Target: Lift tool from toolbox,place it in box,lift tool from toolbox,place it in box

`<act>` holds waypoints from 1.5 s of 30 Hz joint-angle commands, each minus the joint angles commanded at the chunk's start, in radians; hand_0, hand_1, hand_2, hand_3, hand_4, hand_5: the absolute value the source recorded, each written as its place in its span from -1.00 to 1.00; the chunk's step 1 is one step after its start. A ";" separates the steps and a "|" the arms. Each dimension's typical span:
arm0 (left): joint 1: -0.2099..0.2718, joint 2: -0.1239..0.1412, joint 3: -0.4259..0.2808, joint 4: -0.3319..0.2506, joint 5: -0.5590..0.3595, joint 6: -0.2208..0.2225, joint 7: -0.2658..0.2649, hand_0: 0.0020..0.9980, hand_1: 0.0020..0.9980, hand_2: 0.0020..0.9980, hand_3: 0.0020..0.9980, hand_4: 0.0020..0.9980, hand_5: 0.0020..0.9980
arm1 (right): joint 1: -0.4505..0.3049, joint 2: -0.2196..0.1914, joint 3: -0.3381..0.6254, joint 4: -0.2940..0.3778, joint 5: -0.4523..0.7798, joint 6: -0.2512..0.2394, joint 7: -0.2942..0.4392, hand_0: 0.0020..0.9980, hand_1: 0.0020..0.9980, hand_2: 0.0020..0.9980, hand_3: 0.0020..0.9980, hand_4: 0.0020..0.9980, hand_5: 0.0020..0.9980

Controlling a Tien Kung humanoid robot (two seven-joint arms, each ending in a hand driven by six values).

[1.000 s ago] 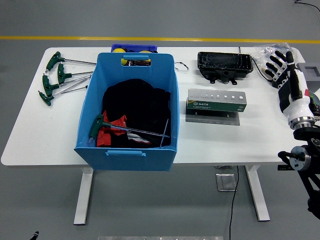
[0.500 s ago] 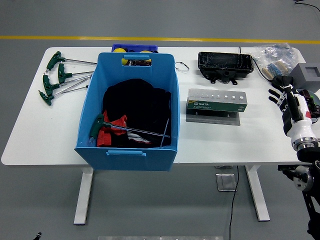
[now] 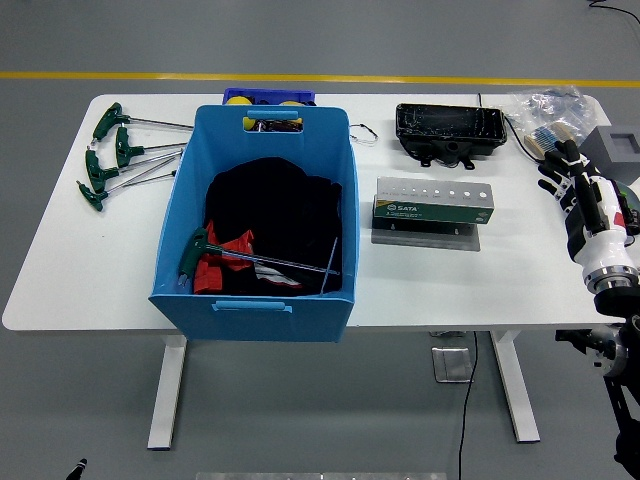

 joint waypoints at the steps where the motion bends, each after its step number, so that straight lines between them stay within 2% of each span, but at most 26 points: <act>1: 0.000 0.000 0.003 0.000 -0.004 -0.001 -0.001 0.26 0.26 0.35 0.40 0.72 0.61 | 0.001 0.000 0.000 0.001 0.005 -0.001 0.003 0.63 0.55 0.60 0.62 1.00 0.68; 2: 0.000 0.000 0.006 -0.001 -0.006 -0.001 -0.002 0.26 0.26 0.35 0.40 0.72 0.62 | 0.002 0.000 0.000 0.002 0.007 0.000 0.006 0.64 0.55 0.63 0.67 1.00 0.81; 19: -0.002 0.002 0.015 -0.005 -0.009 0.001 0.004 0.27 0.27 0.36 0.40 0.72 0.63 | 0.004 -0.001 0.007 0.007 0.001 0.011 0.013 0.63 0.56 0.63 0.69 1.00 0.82; 20: -0.002 0.002 0.014 -0.005 -0.007 0.001 0.004 0.28 0.28 0.36 0.41 0.72 0.63 | 0.005 -0.002 0.008 0.006 0.003 0.012 0.018 0.38 0.09 0.33 0.76 1.00 1.00; 21: -0.003 0.002 0.012 -0.005 -0.005 0.001 0.005 0.28 0.28 0.36 0.41 0.72 0.63 | 0.005 -0.002 0.011 0.002 0.005 0.018 0.028 0.38 0.09 0.33 0.76 1.00 1.00; 23: -0.003 0.002 0.013 -0.004 -0.004 0.001 0.005 0.28 0.28 0.36 0.41 0.72 0.63 | 0.004 -0.001 0.019 -0.007 0.023 0.065 0.062 0.38 0.09 0.33 0.76 1.00 1.00; 25: -0.003 0.002 0.018 -0.005 -0.011 0.002 0.003 0.28 0.28 0.36 0.41 0.72 0.63 | 0.002 -0.002 0.024 -0.011 0.071 0.143 0.113 0.38 0.09 0.33 0.76 1.00 1.00; 26: -0.002 0.002 0.018 -0.004 -0.012 0.002 0.002 0.28 0.28 0.36 0.41 0.71 0.63 | 0.003 -0.002 0.029 -0.014 0.068 0.190 0.132 -1.00 -1.00 -0.95 0.70 1.00 1.00; 30: -0.001 0.001 0.022 -0.005 -0.016 0.004 0.002 0.28 0.28 0.36 0.41 0.71 0.63 | 0.015 -0.003 0.056 -0.029 0.051 0.323 0.115 -1.00 -1.00 -0.95 0.70 1.00 1.00; 32: 0.000 0.001 0.023 -0.005 -0.017 0.003 0.001 0.28 0.28 0.36 0.41 0.71 0.63 | 0.015 -0.006 0.066 -0.032 0.040 0.359 0.095 -1.00 -1.00 -0.98 0.68 1.00 1.00; 37: 0.000 0.001 0.026 -0.006 -0.021 0.003 0.002 0.28 0.28 0.36 0.41 0.71 0.63 | 0.012 -0.003 0.069 -0.035 0.047 0.352 0.089 -1.00 -1.00 -0.98 0.68 1.00 1.00; 42: 0.000 0.000 0.032 -0.007 -0.027 0.005 0.003 0.28 0.28 0.36 0.41 0.71 0.63 | 0.011 -0.001 0.066 -0.031 0.048 0.310 0.100 -1.00 -1.00 -0.95 0.68 1.00 1.00; 43: 0.000 0.000 0.033 -0.007 -0.028 0.005 0.003 0.28 0.28 0.36 0.41 0.71 0.63 | 0.011 0.000 0.068 -0.030 0.041 0.314 0.093 -1.00 -1.00 -0.95 0.68 1.00 1.00; 44: 0.000 0.000 0.033 -0.007 -0.028 0.006 0.004 0.28 0.28 0.36 0.41 0.72 0.64 | 0.011 -0.001 0.069 -0.030 0.037 0.324 0.088 -0.24 -0.43 -0.04 0.99 1.00 1.00; 45: 0.000 0.000 0.033 -0.007 -0.027 0.006 0.004 0.28 0.28 0.36 0.41 0.72 0.64 | 0.011 -0.002 0.070 -0.031 0.033 0.334 0.085 -0.24 -0.43 -0.04 0.99 1.00 1.00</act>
